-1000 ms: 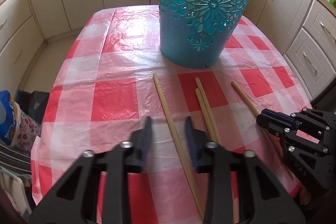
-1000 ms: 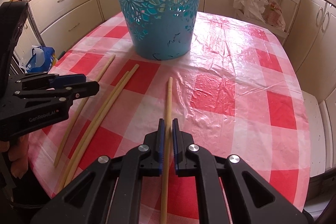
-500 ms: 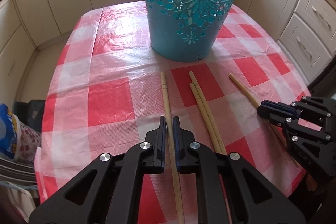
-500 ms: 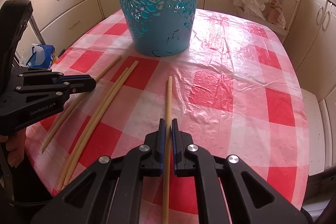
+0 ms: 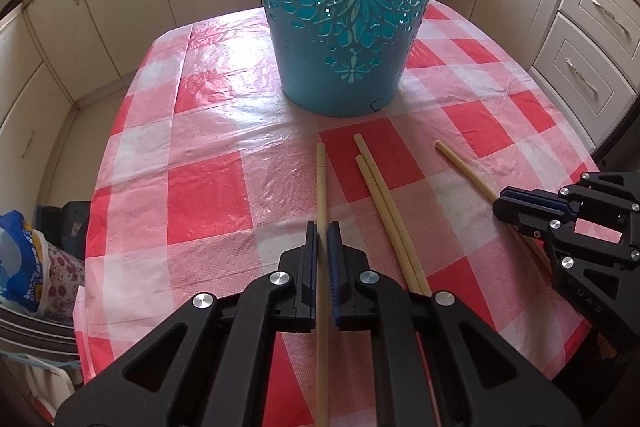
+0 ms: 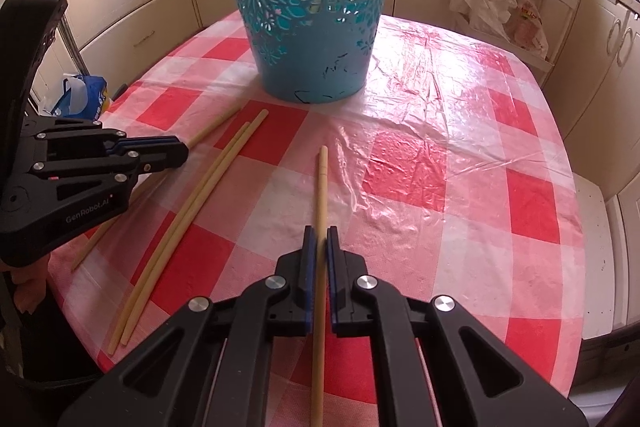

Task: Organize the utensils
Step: 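Lift the chopstick into the teal bin and open the left tool while the right tool lifts its chopstick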

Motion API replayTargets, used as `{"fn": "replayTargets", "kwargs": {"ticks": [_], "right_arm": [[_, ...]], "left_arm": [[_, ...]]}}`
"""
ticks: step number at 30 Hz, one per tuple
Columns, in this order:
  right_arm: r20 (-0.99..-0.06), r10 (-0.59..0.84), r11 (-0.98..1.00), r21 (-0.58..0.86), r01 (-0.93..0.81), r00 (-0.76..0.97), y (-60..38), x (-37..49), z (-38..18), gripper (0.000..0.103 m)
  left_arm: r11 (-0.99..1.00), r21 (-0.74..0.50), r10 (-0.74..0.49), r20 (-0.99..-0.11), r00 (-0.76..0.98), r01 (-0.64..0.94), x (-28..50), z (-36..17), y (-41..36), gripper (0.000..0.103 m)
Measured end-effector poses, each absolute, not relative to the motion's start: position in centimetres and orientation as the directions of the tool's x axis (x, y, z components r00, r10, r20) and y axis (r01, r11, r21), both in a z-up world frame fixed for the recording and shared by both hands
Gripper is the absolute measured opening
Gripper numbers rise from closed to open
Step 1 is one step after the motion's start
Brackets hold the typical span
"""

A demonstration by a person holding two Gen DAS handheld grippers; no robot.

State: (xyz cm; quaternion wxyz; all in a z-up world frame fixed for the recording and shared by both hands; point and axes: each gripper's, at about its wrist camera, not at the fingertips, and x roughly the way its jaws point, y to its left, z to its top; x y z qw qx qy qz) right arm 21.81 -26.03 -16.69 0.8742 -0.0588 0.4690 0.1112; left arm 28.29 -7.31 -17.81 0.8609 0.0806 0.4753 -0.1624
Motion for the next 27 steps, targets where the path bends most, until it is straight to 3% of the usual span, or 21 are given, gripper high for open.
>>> {"fn": "replayTargets", "kwargs": {"ticks": [6, 14, 27], "right_arm": [[-0.777, 0.212, 0.975, 0.128, -0.18, 0.593, -28.0, 21.0, -16.4, 0.006], [-0.768, 0.255, 0.965, 0.236, -0.111, 0.587, -30.0, 21.9, -17.1, 0.006], [-0.764, 0.268, 0.962, 0.248, -0.116, 0.587, -29.9, 21.9, -17.4, 0.006]], "left_arm": [[0.931, -0.134, -0.317, -0.758, 0.57, 0.339, 26.7, -16.0, -4.6, 0.005], [0.884, -0.299, -0.467, -0.509, 0.723, 0.36, 25.3, -9.2, -1.5, 0.005], [0.862, -0.321, -0.456, -0.15, 0.877, 0.393, 31.1, 3.6, -3.3, 0.005]]}}
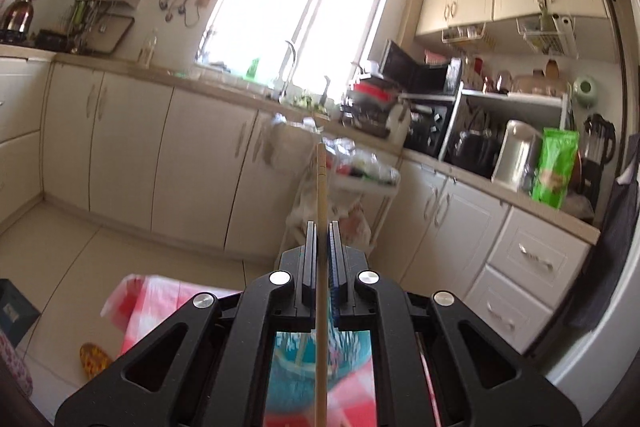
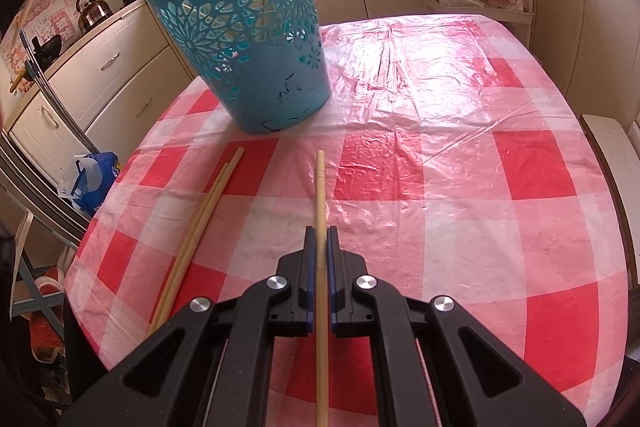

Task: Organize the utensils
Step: 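Lift the chopstick into the teal bin and open the left tool while the right tool lifts its chopstick, then carry the held chopstick over the teal bin and open the right tool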

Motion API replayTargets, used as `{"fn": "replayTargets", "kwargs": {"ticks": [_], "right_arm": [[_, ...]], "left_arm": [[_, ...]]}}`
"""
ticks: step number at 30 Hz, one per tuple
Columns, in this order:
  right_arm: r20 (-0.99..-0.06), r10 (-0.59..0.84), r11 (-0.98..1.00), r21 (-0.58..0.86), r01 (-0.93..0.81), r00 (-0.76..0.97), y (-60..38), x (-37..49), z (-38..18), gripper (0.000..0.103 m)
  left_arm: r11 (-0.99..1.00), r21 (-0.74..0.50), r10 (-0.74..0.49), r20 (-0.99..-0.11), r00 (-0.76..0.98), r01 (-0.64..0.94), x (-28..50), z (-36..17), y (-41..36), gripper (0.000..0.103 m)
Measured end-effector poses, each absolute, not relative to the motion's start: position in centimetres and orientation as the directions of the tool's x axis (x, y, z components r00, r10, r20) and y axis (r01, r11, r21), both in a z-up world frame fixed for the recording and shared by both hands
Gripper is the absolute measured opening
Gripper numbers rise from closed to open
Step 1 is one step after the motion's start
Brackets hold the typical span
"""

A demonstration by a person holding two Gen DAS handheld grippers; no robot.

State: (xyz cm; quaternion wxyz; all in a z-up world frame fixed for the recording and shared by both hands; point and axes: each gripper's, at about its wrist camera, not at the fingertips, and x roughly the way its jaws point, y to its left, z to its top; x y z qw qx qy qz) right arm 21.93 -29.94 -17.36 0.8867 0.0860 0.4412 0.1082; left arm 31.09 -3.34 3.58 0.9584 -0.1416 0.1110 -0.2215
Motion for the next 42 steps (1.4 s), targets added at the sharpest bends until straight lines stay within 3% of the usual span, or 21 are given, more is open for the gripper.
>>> {"fn": "replayTargets", "kwargs": {"ticks": [11, 17, 31, 34, 39, 42], "right_arm": [[-0.757, 0.281, 0.957, 0.271, -0.108, 0.589, -30.3, 21.8, -17.4, 0.006], [-0.755, 0.29, 0.953, 0.283, -0.106, 0.588, -30.5, 21.9, -17.4, 0.006], [-0.752, 0.287, 0.953, 0.289, -0.095, 0.593, -30.7, 21.8, -17.4, 0.006], [-0.751, 0.285, 0.953, 0.287, -0.095, 0.595, -30.6, 21.7, -17.3, 0.006], [-0.722, 0.298, 0.948, 0.302, -0.104, 0.624, -30.9, 21.3, -16.9, 0.006], [-0.692, 0.313, 0.939, 0.329, -0.102, 0.65, -31.5, 20.9, -16.6, 0.006]], "left_arm": [[0.858, -0.417, -0.366, -0.082, 0.927, 0.302, 36.8, 2.6, -5.7, 0.005], [0.911, -0.331, -0.308, -0.15, 0.94, 0.245, 37.7, -0.6, -8.2, 0.005], [0.94, -0.21, -0.323, -0.287, 0.902, 0.27, 36.1, -4.2, -9.0, 0.006], [0.946, -0.172, -0.319, -0.327, 0.889, 0.276, 35.4, -4.5, -9.6, 0.015], [0.957, -0.133, -0.29, -0.346, 0.892, 0.259, 33.6, -4.4, -9.6, 0.04], [0.963, -0.106, -0.27, -0.347, 0.898, 0.249, 32.4, -3.9, -9.3, 0.044]]}}
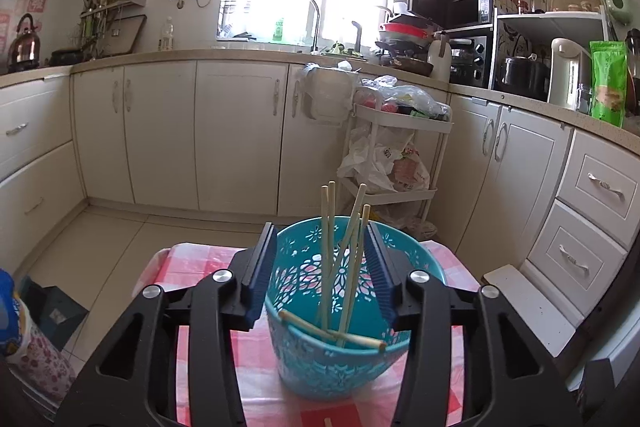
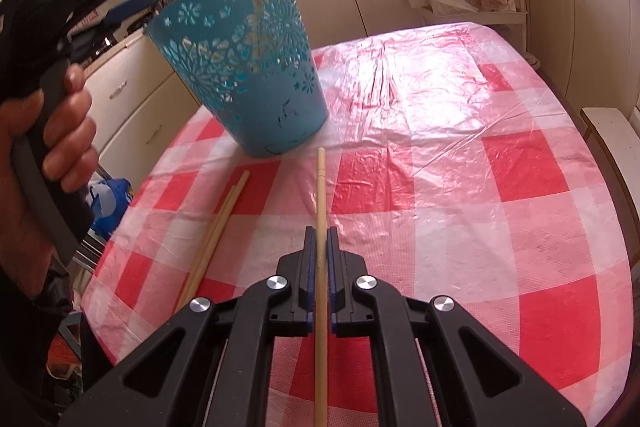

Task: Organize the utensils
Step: 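Carry the held chopstick over the teal bin and open the right tool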

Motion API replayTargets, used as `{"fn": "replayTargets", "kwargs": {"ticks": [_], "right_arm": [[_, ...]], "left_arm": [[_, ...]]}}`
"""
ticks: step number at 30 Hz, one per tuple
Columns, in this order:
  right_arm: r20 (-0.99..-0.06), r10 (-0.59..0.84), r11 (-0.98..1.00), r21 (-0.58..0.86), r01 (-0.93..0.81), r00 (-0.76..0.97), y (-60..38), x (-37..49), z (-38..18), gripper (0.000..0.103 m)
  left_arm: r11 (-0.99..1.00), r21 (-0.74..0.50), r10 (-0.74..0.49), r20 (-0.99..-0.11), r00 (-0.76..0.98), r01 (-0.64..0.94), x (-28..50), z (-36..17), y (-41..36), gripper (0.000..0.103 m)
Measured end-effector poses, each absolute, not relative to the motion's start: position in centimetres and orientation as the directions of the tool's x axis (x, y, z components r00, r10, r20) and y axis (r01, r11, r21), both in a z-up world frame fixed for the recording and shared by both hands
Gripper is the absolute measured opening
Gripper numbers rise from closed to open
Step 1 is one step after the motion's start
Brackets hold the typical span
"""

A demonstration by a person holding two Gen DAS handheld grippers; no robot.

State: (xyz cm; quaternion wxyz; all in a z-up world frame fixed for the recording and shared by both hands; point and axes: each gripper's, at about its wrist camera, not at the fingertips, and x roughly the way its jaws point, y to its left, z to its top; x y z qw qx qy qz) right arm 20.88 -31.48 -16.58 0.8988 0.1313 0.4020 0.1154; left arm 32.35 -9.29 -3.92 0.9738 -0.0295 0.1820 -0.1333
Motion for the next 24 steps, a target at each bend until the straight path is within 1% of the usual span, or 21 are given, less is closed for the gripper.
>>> {"fn": "replayTargets", "kwargs": {"ticks": [4, 9, 13, 17, 24], "right_arm": [[-0.647, 0.328, 0.931, 0.345, -0.118, 0.688, -31.7, 20.3, -15.8, 0.006], [-0.56, 0.358, 0.909, 0.39, -0.143, 0.747, -31.9, 20.0, -13.8, 0.006], [-0.446, 0.373, 0.887, 0.43, -0.17, 0.814, -32.3, 20.5, -10.7, 0.006], [-0.34, 0.38, 0.863, 0.465, -0.197, 0.86, -32.5, 21.5, -7.8, 0.006], [-0.2, 0.398, 0.824, 0.508, -0.253, 0.895, -32.3, 22.7, -4.4, 0.006]], "left_arm": [[0.969, -0.062, -0.245, -0.346, 0.906, 0.238, 30.8, -3.4, -9.0, 0.049], [0.969, -0.085, -0.247, -0.354, 0.902, 0.232, 29.5, -2.8, -8.2, 0.056], [0.968, -0.113, -0.249, -0.356, 0.901, 0.223, 28.9, -2.4, -7.6, 0.058], [0.97, -0.106, -0.242, -0.353, 0.904, 0.218, 28.4, -2.0, -7.5, 0.06], [0.968, -0.115, -0.251, -0.353, 0.901, 0.224, 27.8, -1.8, -7.2, 0.065]]}}
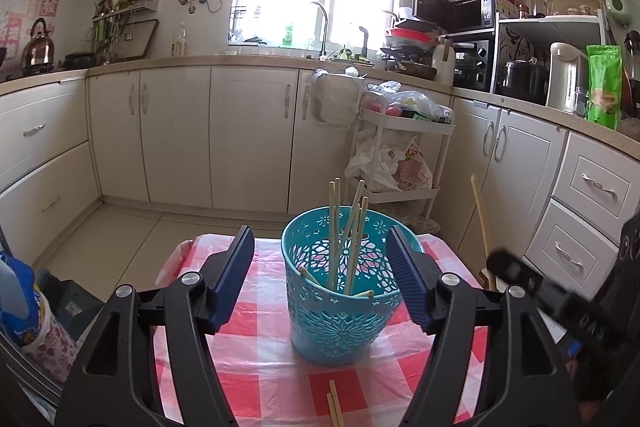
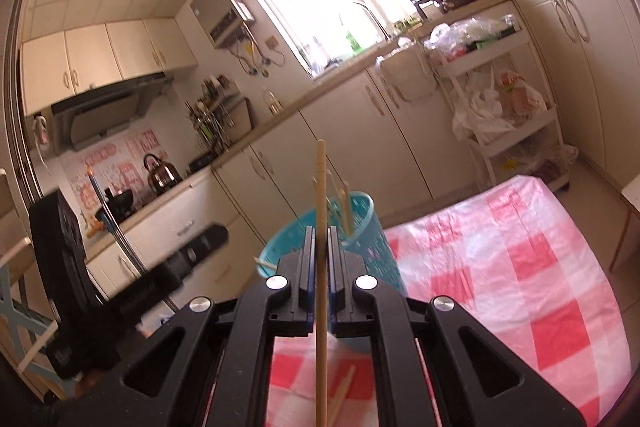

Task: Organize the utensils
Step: 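Carry the held chopstick over the teal bin and open the right tool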

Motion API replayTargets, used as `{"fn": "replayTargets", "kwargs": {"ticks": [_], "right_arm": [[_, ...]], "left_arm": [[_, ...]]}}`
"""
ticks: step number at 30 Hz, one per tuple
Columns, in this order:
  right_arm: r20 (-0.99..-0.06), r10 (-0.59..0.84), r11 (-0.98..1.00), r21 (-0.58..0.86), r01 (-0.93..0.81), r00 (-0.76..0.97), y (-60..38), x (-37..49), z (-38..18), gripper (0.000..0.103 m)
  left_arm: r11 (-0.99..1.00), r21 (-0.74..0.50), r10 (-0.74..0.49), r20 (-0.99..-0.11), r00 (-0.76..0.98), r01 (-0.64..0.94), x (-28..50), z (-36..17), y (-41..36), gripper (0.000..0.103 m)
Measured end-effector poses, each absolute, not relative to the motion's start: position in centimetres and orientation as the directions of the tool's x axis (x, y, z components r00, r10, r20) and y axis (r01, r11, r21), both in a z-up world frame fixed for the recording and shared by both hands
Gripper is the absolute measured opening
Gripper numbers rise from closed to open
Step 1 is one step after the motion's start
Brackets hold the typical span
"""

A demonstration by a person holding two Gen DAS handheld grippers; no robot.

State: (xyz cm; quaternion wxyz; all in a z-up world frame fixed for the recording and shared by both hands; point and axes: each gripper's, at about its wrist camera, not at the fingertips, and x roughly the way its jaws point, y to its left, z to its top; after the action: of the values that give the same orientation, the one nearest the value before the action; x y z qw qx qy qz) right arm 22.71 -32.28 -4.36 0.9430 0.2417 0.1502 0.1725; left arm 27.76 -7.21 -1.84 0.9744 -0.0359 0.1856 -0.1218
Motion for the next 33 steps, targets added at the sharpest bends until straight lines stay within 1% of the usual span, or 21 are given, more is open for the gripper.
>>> {"fn": "replayTargets", "kwargs": {"ticks": [6, 11, 14, 16, 21, 25, 31, 33], "right_arm": [[-0.076, 0.408, 0.805, 0.499, -0.32, 0.91, -31.1, 24.5, -1.7, 0.006], [0.054, 0.38, 0.787, 0.507, -0.353, 0.924, -30.4, 26.9, 0.1, 0.006], [0.098, 0.355, 0.792, 0.497, -0.354, 0.93, -30.0, 28.5, 0.5, 0.006], [0.085, 0.331, 0.817, 0.471, -0.331, 0.94, -29.5, 29.8, 0.0, 0.006], [-0.017, 0.323, 0.844, 0.457, -0.28, 0.946, -29.1, 32.0, -3.1, 0.006], [-0.068, 0.334, 0.856, 0.44, -0.272, 0.94, -29.3, 31.0, -4.9, 0.006], [-0.13, 0.349, 0.872, 0.409, -0.27, 0.928, -29.5, 29.2, -6.2, 0.008], [-0.149, 0.35, 0.876, 0.401, -0.267, 0.925, -29.7, 28.5, -6.4, 0.011]], "left_arm": [[0.964, -0.191, -0.246, -0.388, 0.888, 0.184, 27.4, -3.2, -5.0, 0.068], [0.966, -0.214, -0.224, -0.428, 0.876, 0.143, 27.6, -4.9, -3.6, 0.068], [0.967, -0.222, -0.215, -0.439, 0.872, 0.127, 27.8, -5.6, -3.0, 0.068], [0.968, -0.22, -0.208, -0.444, 0.872, 0.119, 27.9, -5.9, -2.8, 0.068], [0.969, -0.217, -0.208, -0.46, 0.863, 0.118, 27.9, -6.7, -2.6, 0.068], [0.968, -0.222, -0.215, -0.478, 0.852, 0.119, 27.8, -7.4, -2.7, 0.068], [0.968, -0.218, -0.217, -0.491, 0.843, 0.122, 27.4, -7.9, -2.8, 0.068], [0.969, -0.213, -0.217, -0.494, 0.842, 0.125, 27.3, -7.9, -3.0, 0.068]]}}
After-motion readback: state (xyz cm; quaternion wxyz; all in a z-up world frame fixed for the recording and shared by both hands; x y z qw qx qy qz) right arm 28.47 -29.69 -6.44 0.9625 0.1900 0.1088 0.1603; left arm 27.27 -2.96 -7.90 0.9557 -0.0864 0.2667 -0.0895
